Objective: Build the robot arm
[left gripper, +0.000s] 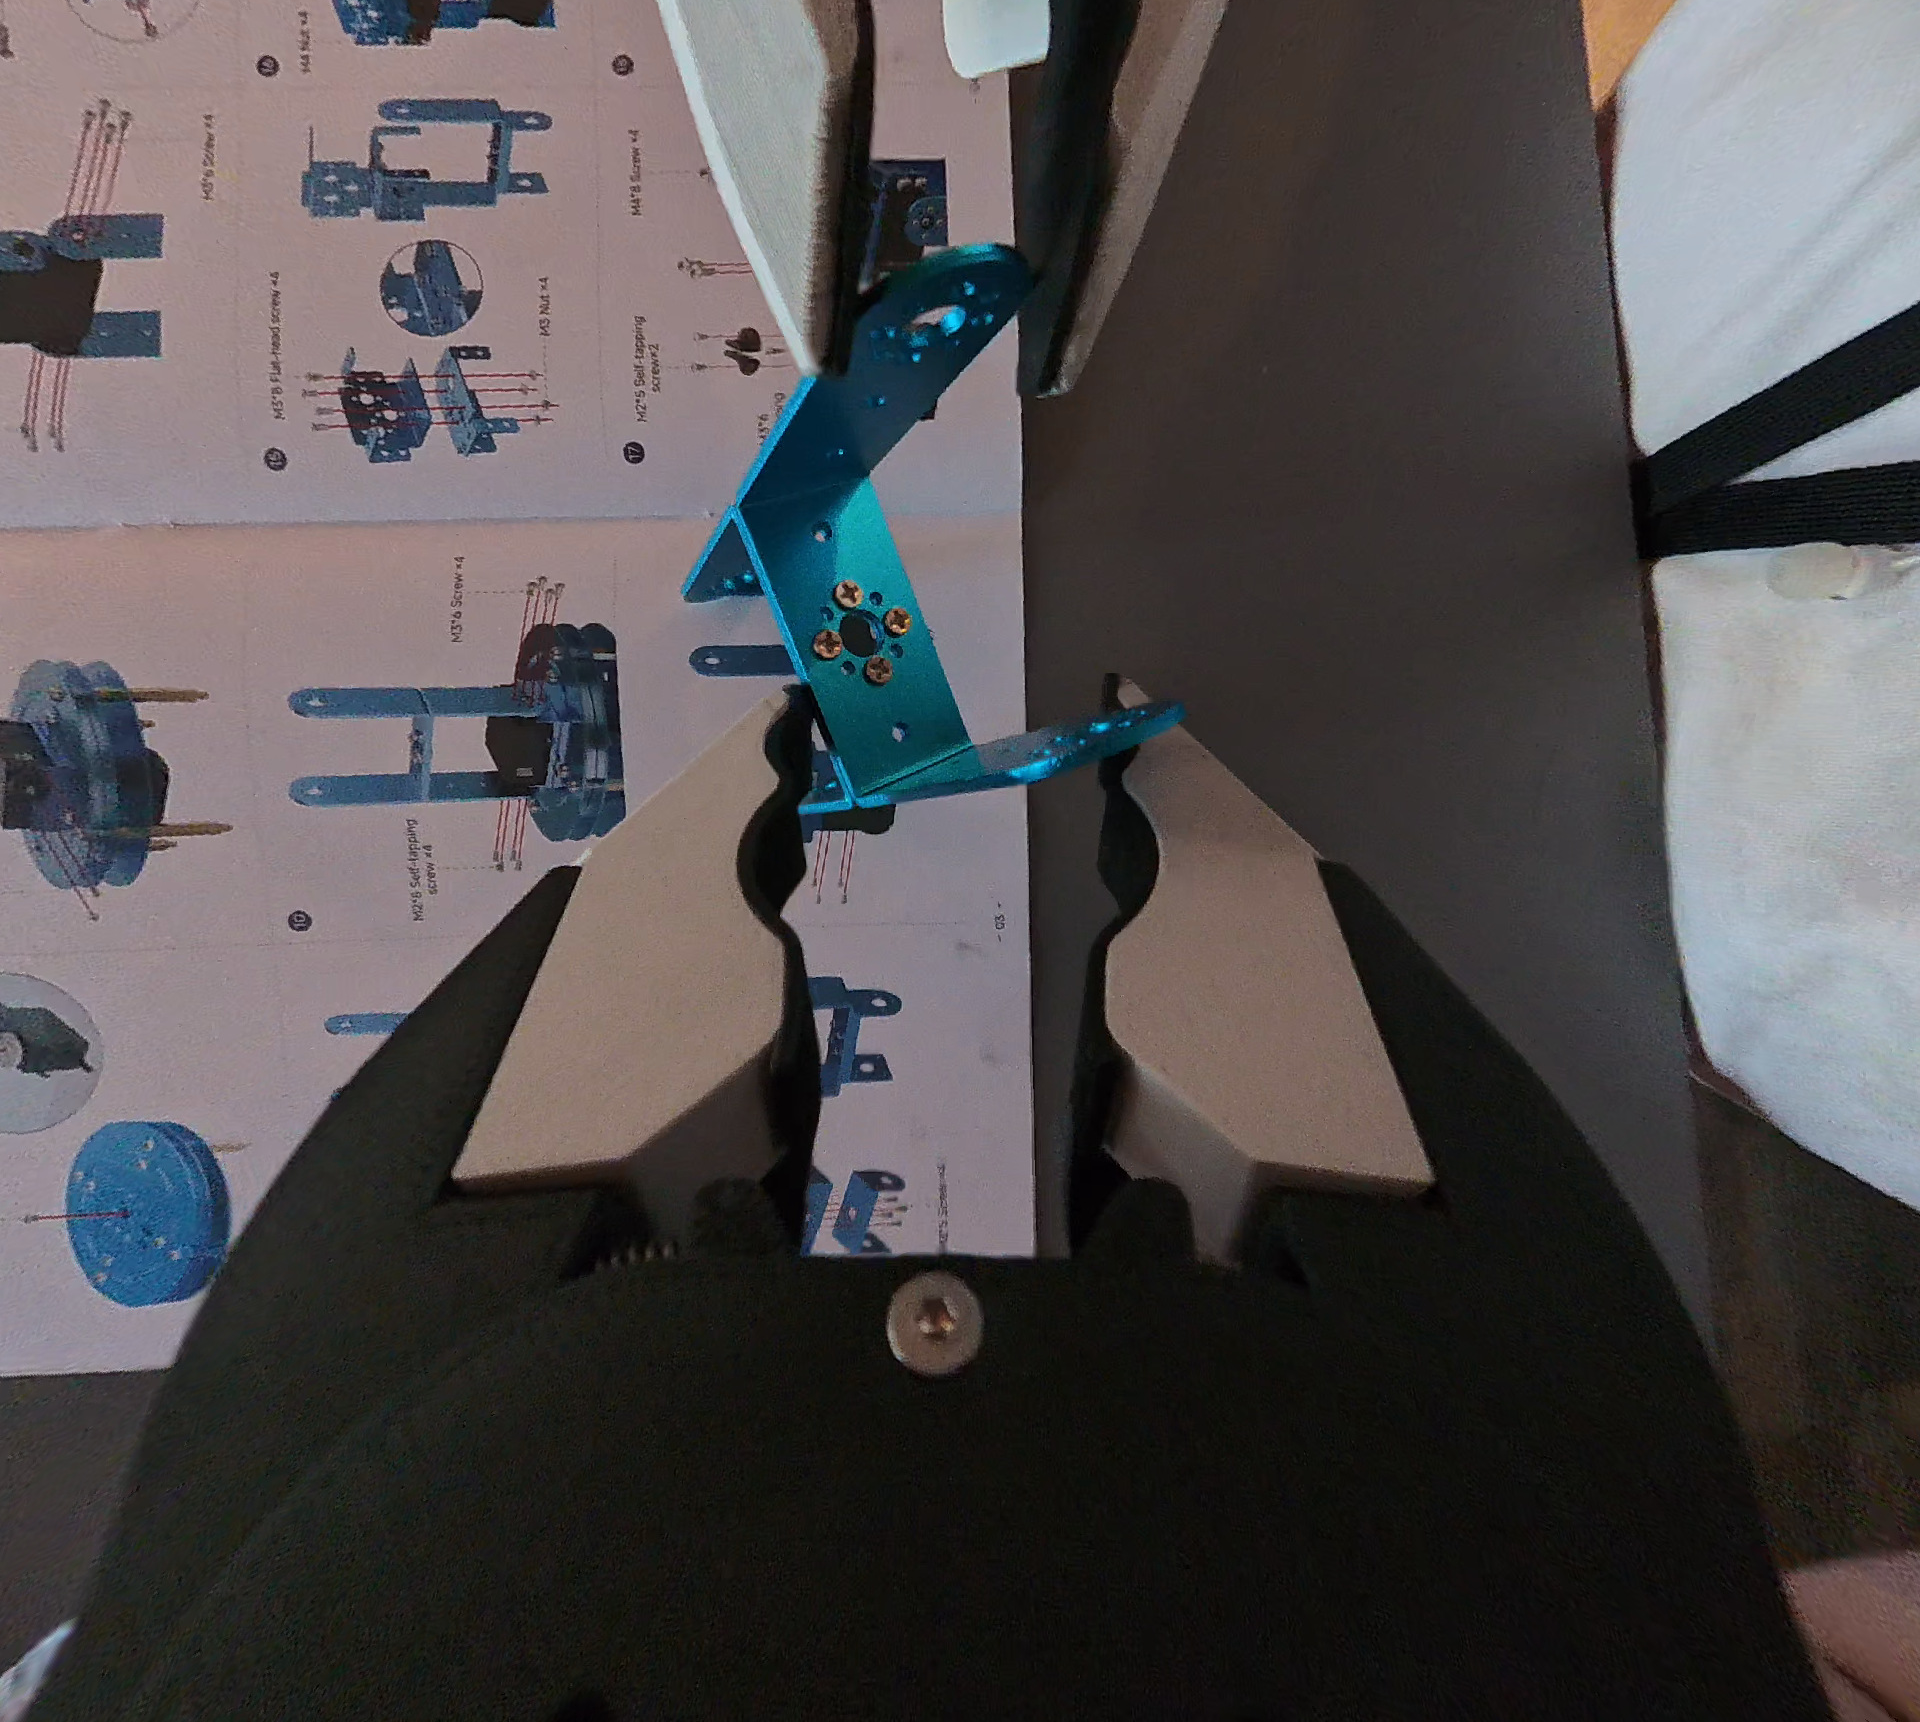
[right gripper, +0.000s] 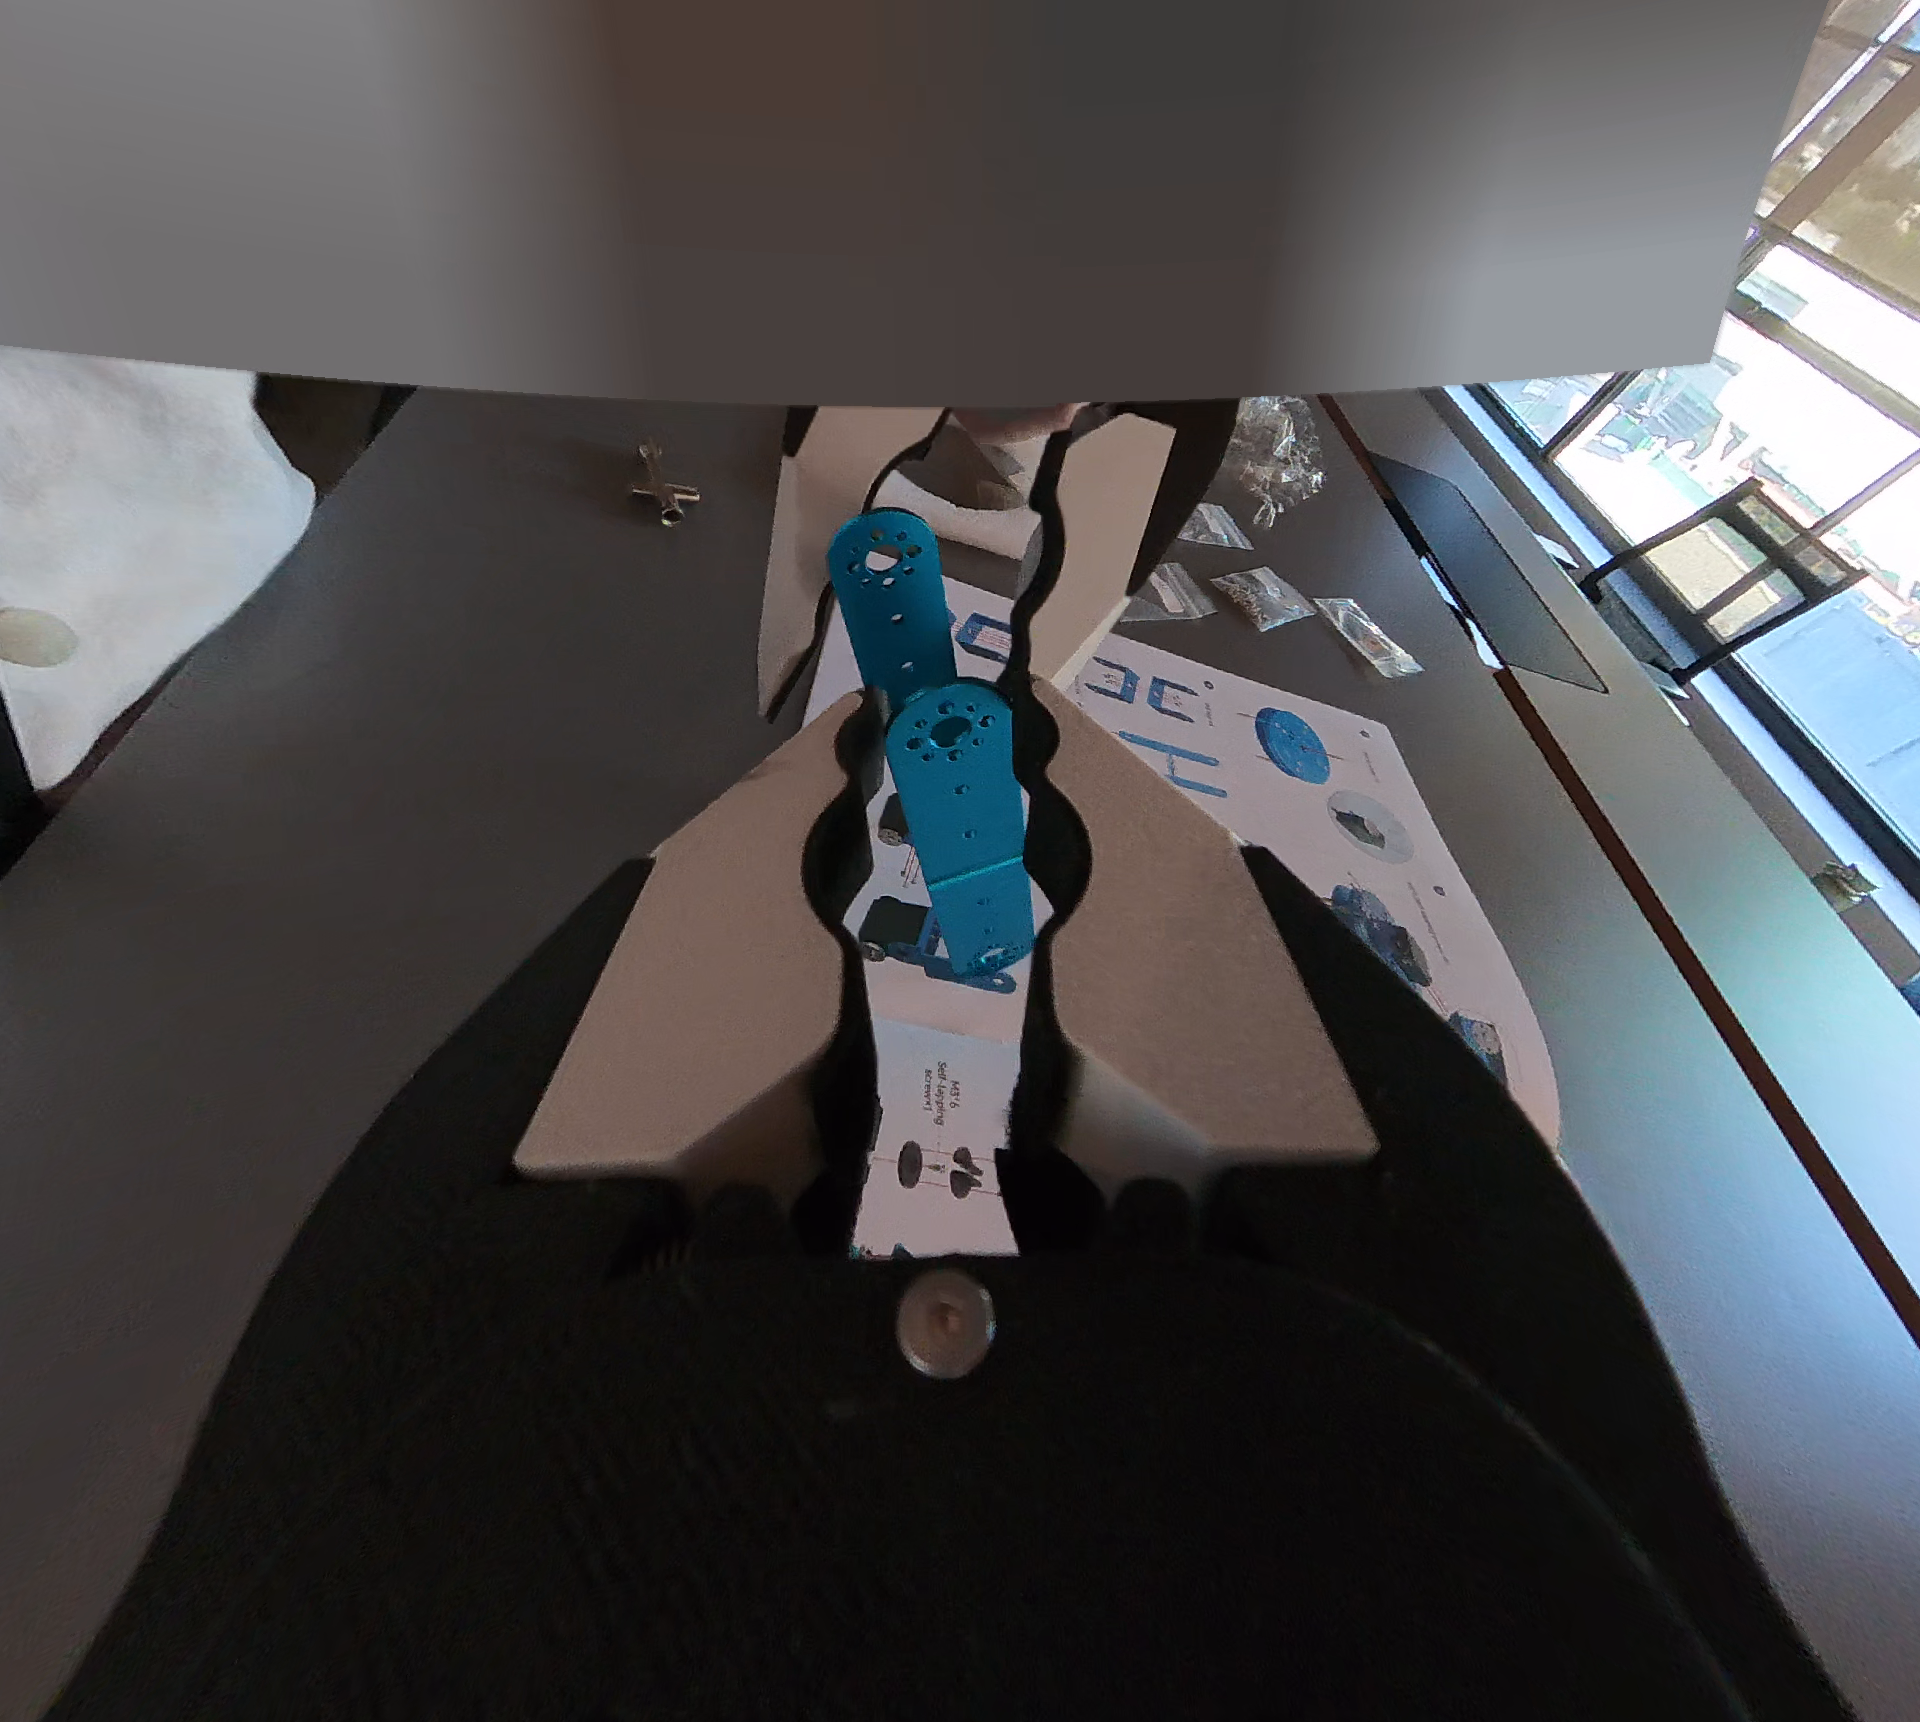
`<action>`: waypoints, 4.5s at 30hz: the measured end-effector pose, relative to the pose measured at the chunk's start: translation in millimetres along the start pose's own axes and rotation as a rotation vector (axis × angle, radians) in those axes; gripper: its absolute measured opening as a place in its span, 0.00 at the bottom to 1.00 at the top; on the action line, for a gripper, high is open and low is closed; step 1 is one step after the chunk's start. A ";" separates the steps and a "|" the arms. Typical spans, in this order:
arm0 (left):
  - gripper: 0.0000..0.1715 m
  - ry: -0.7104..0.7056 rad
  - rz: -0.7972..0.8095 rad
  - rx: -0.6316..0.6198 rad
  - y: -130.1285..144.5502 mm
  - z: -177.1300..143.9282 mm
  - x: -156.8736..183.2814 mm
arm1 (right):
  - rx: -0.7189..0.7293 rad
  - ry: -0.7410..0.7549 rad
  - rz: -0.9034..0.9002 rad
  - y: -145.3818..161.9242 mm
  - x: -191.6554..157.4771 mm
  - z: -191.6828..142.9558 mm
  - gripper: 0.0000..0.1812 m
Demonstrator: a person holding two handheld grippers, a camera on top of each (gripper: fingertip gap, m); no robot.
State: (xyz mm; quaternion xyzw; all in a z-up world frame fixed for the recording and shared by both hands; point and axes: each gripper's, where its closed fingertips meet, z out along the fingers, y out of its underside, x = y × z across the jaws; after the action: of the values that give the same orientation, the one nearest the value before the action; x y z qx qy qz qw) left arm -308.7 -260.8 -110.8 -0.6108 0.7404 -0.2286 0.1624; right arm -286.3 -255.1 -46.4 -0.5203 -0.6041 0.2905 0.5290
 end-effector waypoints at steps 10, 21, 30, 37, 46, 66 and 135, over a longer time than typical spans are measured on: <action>0.19 -0.322 -0.196 0.325 1.4 1.6 -32.2 | -0.068 0.168 0.088 1.8 22.8 9.5 0.13; 0.16 -0.399 -0.440 0.346 22.4 -22.3 -60.5 | -0.233 0.701 0.148 -0.5 66.6 -17.2 0.40; 0.16 -0.396 -0.543 0.451 25.8 -33.0 -62.0 | -0.403 0.744 0.168 38.2 69.5 -13.1 0.38; 0.15 -0.370 -0.602 0.548 21.4 -47.2 -59.3 | -0.380 0.649 0.191 40.3 57.8 2.0 0.39; 0.15 -0.149 -0.785 0.712 0.3 -38.9 -42.7 | -0.211 0.338 0.532 54.7 27.0 40.4 0.33; 0.19 -0.253 -0.868 1.097 -49.8 -45.0 41.2 | -0.360 0.299 0.668 113.5 56.2 -111.2 0.00; 0.18 -0.500 -0.771 0.590 156.8 -98.3 -87.3 | -0.445 0.526 1.035 147.9 89.4 -45.2 0.01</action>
State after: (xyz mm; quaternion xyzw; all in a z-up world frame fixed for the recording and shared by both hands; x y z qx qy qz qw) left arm -472.5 -138.2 -115.5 -0.8022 0.3061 -0.3175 0.4024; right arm -187.1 -137.6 -137.4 -0.8977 -0.1689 0.2386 0.3295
